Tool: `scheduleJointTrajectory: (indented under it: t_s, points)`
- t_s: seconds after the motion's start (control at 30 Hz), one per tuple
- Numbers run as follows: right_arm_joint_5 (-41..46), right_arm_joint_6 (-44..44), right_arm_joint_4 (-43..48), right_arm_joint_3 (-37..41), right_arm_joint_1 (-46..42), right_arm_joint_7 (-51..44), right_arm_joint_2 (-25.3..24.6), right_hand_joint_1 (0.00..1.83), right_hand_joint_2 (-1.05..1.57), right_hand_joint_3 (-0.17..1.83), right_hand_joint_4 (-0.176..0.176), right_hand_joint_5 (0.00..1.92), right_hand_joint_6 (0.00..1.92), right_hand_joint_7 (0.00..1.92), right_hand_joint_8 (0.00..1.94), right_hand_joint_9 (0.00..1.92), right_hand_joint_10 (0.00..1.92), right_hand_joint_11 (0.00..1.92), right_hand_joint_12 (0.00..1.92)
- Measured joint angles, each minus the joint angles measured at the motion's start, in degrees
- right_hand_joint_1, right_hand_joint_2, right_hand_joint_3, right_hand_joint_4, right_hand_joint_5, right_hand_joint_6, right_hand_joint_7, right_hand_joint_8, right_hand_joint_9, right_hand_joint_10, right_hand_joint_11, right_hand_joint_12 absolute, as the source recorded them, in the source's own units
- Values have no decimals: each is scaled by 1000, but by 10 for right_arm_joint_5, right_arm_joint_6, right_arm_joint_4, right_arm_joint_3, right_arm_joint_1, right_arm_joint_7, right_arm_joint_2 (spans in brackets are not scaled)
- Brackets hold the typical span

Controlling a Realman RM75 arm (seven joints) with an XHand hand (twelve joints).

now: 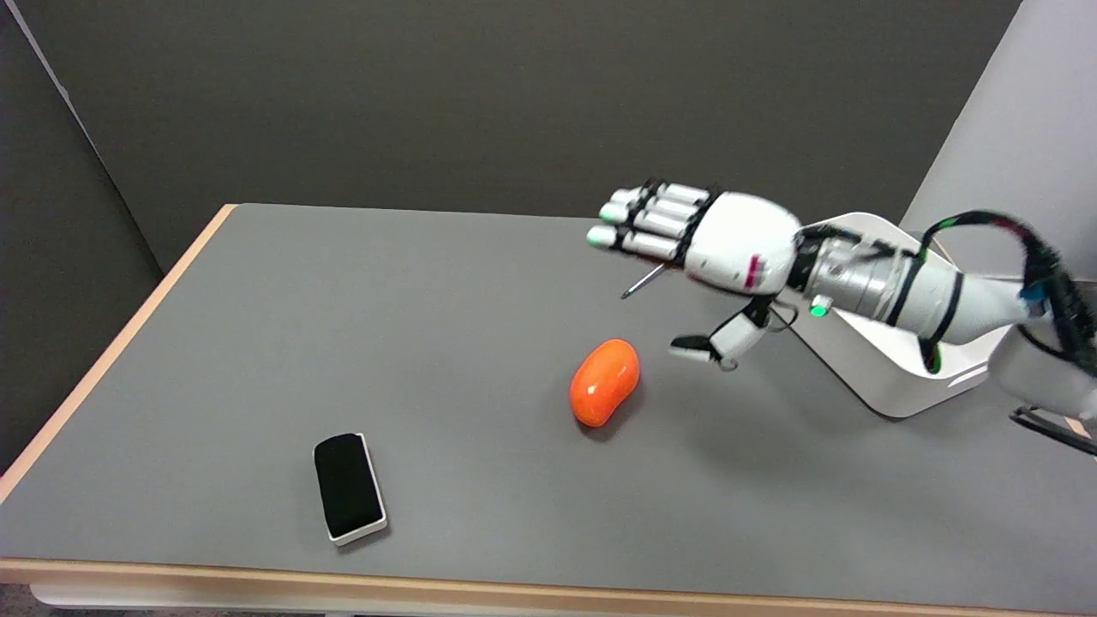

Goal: Pick up mango.

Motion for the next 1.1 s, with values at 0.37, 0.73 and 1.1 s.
scheduleJointTrajectory:
  t_s: [0.37,0.73,1.1]
  points:
    - [-77,-31,30,-75,0,-36,-26,665,554,837,61,-1,-1,-1,-1,-1,126,-1,566]
    - [-113,-49,16,-135,14,-51,-52,685,522,911,66,-1,-1,-1,-1,-1,159,-1,608]
    - [-122,-55,-25,-217,84,-58,-77,685,524,911,66,-1,-1,-1,-1,-1,171,-1,608]
